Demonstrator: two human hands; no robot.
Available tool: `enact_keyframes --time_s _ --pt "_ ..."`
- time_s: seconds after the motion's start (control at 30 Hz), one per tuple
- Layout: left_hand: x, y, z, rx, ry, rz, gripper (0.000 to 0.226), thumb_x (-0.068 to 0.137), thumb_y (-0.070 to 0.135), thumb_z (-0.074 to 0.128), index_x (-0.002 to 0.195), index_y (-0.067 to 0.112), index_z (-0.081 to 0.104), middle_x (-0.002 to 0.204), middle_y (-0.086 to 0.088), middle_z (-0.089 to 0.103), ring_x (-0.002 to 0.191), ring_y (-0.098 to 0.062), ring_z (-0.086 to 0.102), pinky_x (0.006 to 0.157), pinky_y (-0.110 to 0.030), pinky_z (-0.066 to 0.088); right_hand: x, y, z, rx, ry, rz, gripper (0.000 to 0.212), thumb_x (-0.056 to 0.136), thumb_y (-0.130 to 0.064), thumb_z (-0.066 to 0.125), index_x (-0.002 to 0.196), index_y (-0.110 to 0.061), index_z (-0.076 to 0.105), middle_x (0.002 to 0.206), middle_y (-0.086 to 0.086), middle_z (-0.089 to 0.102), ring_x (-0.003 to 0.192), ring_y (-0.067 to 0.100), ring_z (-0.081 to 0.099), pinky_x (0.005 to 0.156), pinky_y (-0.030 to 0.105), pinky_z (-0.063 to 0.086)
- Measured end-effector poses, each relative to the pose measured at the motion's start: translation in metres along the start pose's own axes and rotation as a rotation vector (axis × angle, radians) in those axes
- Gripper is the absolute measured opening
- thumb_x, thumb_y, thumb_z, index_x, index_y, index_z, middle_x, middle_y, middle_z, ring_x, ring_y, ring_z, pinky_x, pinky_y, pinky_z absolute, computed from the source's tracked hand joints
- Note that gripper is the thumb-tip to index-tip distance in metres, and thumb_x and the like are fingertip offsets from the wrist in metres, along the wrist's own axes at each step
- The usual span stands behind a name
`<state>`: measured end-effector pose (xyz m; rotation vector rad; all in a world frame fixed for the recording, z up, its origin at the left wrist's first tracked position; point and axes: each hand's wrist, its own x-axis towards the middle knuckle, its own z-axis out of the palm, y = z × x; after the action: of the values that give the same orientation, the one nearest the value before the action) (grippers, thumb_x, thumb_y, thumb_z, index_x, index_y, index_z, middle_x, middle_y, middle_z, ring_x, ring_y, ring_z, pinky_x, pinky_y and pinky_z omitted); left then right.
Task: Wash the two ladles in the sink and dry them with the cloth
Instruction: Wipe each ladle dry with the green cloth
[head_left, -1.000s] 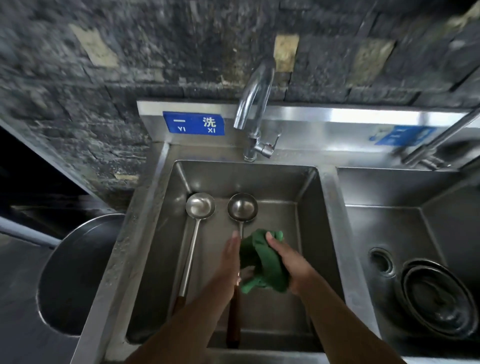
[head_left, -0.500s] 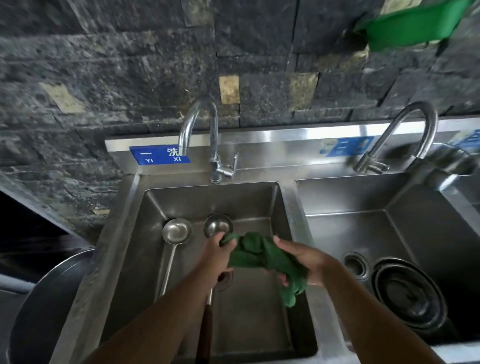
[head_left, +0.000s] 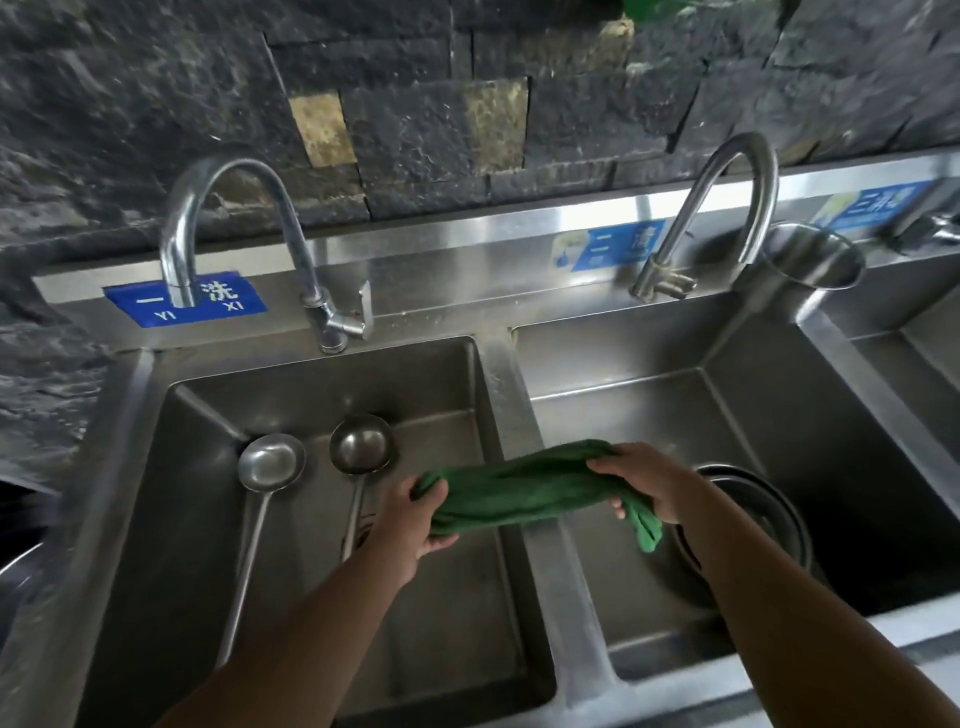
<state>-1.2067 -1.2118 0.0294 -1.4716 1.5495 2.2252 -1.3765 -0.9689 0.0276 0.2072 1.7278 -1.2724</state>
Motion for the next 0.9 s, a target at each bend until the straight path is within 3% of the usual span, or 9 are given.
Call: enact_keyframes --time_s 0.13,0.23,0.27,0.33,0.4,0.43,0.57,0.7,0.9 --pt "0.025 -0.013 0.013 0.077 0.064 -0.079 0.024 0.096 0.005 0.056 0.117 0.015 0.051 0.123 -0.013 0.051 0.102 -0.031 0.055 0.071 -0.045 0.054 0.030 0.030 -0.005 -0.111 0.141 0.080 0.039 0.080 -0.022 0.073 0.114 -0.004 0.064 0.099 0.025 0.070 0.075 0.033 0.067 0.069 0.046 0.057" --pt "0.044 -0.028 0.024 0.176 0.103 -0.104 0.027 0.094 -0.001 0.053 0.113 0.017 0.051 0.112 -0.010 0.052 0.097 -0.028 0.053 0.080 -0.049 0.053 0.073 0.062 -0.012 -0.247 0.185 0.046 0.052 0.069 -0.030 0.074 0.116 -0.010 0.067 0.101 0.020 0.072 0.094 0.038 0.068 0.089 0.058 0.054" --pt "0.046 -0.031 0.027 0.219 0.114 -0.082 0.028 0.093 -0.003 0.053 0.113 0.017 0.052 0.101 -0.008 0.052 0.089 -0.025 0.053 0.078 -0.045 0.051 0.067 0.058 0.000 -0.272 0.190 0.026 0.045 0.075 -0.025 0.073 0.117 -0.010 0.067 0.101 0.020 0.071 0.094 0.037 0.069 0.087 0.055 0.056" --pt "0.050 -0.037 0.035 0.315 0.114 -0.021 0.029 0.092 -0.002 0.054 0.113 0.017 0.054 0.091 -0.006 0.054 0.078 -0.022 0.052 0.072 -0.036 0.047 0.057 0.049 0.018 -0.305 0.202 -0.010 0.034 0.086 -0.015 0.068 0.118 -0.005 0.066 0.093 0.014 0.071 0.079 0.026 0.068 0.071 0.036 0.059" --pt "0.051 -0.043 0.043 0.367 0.080 -0.017 0.026 0.093 0.003 0.056 0.114 0.018 0.053 0.102 -0.009 0.054 0.090 -0.023 0.052 0.080 -0.036 0.043 0.058 0.050 0.031 -0.298 0.213 -0.003 0.030 0.090 -0.011 0.063 0.119 -0.005 0.065 0.075 0.001 0.062 0.061 0.010 0.053 0.052 0.020 0.040" --pt "0.050 -0.044 0.047 0.373 0.064 -0.035 0.025 0.094 0.007 0.056 0.117 0.017 0.053 0.107 -0.008 0.053 0.096 -0.023 0.051 0.084 -0.038 0.042 0.058 0.051 0.036 -0.259 0.224 0.016 0.031 0.091 -0.013 0.061 0.122 -0.010 0.065 0.074 -0.001 0.059 0.059 0.008 0.047 0.050 0.019 0.035" --pt "0.041 -0.039 0.062 0.245 0.000 -0.125 0.020 0.098 0.022 0.055 0.115 0.012 0.055 0.111 -0.008 0.057 0.102 -0.026 0.056 0.088 -0.046 0.048 0.058 0.052 0.046 -0.030 0.262 0.047 0.019 0.097 -0.018 0.055 0.113 -0.019 0.065 0.095 0.009 0.068 0.068 0.020 0.061 0.058 0.028 0.052" --pt "0.032 -0.039 0.075 0.293 -0.090 0.008 0.024 0.095 0.027 0.061 0.112 0.012 0.056 0.095 0.002 0.061 0.081 -0.010 0.058 0.068 -0.029 0.050 0.051 0.049 0.053 -0.156 0.320 -0.049 0.026 0.094 -0.030 0.058 0.111 -0.013 0.068 0.103 0.014 0.070 0.089 0.030 0.070 0.081 0.049 0.059" --pt "0.027 -0.036 0.075 0.410 -0.095 -0.016 0.026 0.093 0.020 0.063 0.115 0.010 0.053 0.104 -0.006 0.060 0.079 -0.017 0.059 0.062 -0.029 0.050 0.033 0.046 0.062 -0.463 0.402 -0.082 0.036 0.088 -0.039 0.062 0.112 -0.013 0.067 0.103 0.009 0.073 0.093 0.027 0.069 0.079 0.035 0.055"
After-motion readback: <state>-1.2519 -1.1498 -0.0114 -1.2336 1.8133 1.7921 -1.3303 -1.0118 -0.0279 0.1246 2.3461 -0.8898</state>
